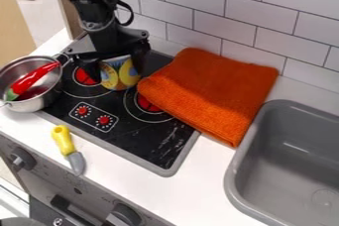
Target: Put the can in the left side burner
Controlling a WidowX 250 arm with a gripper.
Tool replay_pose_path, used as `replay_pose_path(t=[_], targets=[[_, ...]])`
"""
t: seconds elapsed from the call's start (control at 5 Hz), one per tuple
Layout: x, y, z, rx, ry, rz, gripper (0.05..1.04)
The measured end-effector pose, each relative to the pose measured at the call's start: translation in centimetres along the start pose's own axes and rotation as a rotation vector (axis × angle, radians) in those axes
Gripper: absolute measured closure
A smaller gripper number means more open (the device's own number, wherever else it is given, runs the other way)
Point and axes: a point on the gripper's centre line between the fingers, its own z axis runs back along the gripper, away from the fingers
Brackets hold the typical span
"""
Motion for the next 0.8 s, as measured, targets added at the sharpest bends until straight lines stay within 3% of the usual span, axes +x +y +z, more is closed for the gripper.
replay_pose_path(t=[0.8], targets=[[4.7, -0.8, -2.5, 0.022, -0.02, 0.071, 0.084]])
